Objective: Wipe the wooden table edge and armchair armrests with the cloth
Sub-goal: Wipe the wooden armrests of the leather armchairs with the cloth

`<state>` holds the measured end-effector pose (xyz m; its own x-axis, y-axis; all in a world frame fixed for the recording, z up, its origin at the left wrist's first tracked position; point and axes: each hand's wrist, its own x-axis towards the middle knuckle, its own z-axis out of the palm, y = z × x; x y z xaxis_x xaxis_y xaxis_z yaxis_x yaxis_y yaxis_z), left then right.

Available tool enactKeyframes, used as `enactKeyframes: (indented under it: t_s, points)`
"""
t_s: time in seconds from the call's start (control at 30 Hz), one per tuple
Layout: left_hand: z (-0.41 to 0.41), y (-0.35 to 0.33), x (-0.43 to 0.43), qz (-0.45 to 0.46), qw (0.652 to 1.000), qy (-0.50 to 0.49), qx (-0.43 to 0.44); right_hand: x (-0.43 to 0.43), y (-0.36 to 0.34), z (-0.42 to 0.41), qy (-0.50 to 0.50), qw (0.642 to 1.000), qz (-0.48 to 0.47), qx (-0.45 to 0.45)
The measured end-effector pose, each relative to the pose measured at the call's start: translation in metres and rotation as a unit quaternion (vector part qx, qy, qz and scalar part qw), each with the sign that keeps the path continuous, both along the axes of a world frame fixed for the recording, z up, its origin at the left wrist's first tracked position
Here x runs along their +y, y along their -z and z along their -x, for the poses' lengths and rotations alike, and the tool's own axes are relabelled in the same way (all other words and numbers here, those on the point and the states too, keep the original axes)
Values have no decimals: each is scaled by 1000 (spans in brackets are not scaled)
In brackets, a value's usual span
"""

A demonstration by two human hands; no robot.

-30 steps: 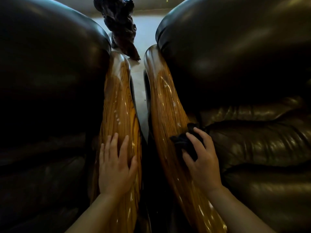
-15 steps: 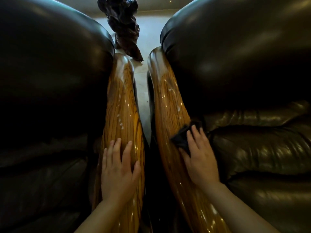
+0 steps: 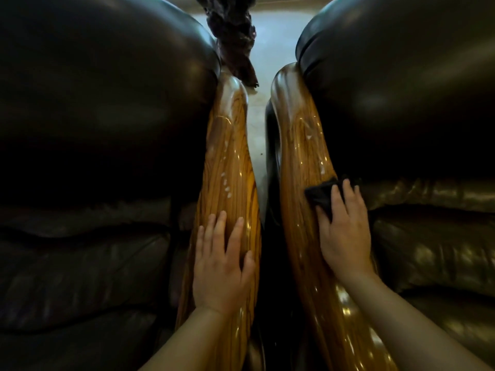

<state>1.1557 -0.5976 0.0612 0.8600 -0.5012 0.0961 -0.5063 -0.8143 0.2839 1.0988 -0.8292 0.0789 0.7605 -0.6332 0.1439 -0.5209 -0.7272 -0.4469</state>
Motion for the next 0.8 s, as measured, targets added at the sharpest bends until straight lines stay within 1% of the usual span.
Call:
enactKeyframes:
  t_s: [0.1, 0.23, 0.3, 0.33, 0.4, 0.43, 0.47, 0.5, 0.57, 0.67, 0.7, 0.73, 0.8]
  points:
    - [1, -1, -2, 0, 1000, 2, 6, 3, -3, -13, -24, 1000, 17, 11]
    - [0, 0, -1, 8, 1000, 3, 10, 2, 11, 33, -154, 986, 66, 25]
    - [-1, 2, 0, 14, 1000, 4, 12, -9, 13, 44, -190, 979, 71, 27]
    - [-1, 2, 0, 20, 1000, 5, 12, -13, 11, 40, -172, 983, 61, 27]
    - [-1, 4, 0, 26, 1000, 5, 12, -19, 3, 15, -78, 997, 12, 20]
    - [-2, 4, 1, 27, 1000, 5, 10, -18, -2, -1, -30, 999, -8, 22]
    - [-2, 3, 1, 27, 1000, 3, 10, -14, -6, -14, -3, 1000, -14, 27]
    - [-2, 2, 0, 29, 1000, 1, 10, -9, -8, -21, -1, 999, -6, 32]
    - [-1, 1, 0, 30, 1000, 0, 10, 3, -7, -14, -48, 998, 22, 41]
    - [0, 0, 0, 26, 1000, 2, 7, 7, 2, 29, -150, 985, 63, 56]
    - [-1, -1, 0, 23, 1000, 2, 4, 1, 5, 39, -155, 984, 62, 57]
    - [-1, -1, -1, 19, 1000, 3, 3, -7, 8, 43, -132, 989, 49, 52]
    - [-1, 0, -1, 12, 1000, 3, 2, -18, 5, 30, -39, 998, -2, 44]
